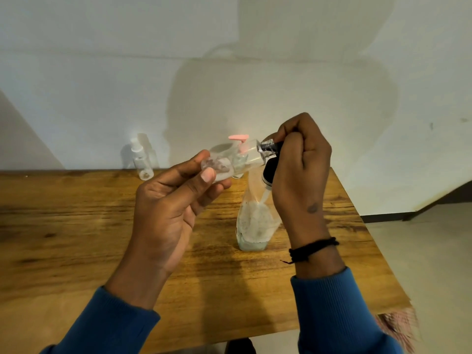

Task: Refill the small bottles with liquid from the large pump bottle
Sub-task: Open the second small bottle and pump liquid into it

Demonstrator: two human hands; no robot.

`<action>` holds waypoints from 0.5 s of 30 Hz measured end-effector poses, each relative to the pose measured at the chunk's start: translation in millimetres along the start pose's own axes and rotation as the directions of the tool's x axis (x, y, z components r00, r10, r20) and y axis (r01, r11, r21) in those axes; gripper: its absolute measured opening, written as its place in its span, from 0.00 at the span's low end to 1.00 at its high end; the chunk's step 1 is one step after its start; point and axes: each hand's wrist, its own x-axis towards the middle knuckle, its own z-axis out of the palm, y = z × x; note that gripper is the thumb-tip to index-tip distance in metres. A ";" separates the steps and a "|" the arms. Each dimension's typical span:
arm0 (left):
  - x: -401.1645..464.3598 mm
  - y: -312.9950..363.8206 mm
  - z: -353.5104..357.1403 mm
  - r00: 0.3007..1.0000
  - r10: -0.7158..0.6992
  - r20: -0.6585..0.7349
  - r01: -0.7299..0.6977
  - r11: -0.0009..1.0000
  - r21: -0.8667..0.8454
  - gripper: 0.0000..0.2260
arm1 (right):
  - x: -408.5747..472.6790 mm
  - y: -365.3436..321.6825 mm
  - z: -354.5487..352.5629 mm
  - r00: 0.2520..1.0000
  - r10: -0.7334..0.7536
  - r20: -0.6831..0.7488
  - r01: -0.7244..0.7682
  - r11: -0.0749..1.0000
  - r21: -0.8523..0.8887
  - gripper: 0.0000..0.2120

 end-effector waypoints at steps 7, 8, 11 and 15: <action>0.0 0.3 1.0 1.000 0.017 -0.010 -0.017 1.000 0.011 0.15 | -1.1 3.9 -0.9 0.998 -0.050 0.037 0.051 0.998 -0.043 0.11; -0.6 0.8 0.9 1.000 0.016 -0.005 -0.016 1.000 0.013 0.16 | -1.2 4.7 -1.4 0.998 -0.047 0.033 0.048 0.998 -0.050 0.11; -2.2 1.1 1.7 1.000 0.009 0.002 -0.009 1.000 0.009 0.17 | 1.2 2.1 -4.3 0.998 -0.049 0.044 0.052 0.996 -0.070 0.11; -1.4 2.5 2.3 1.000 0.015 0.009 -0.015 1.000 0.004 0.16 | 3.0 -1.1 -4.3 0.998 -0.026 0.062 0.029 0.998 -0.055 0.11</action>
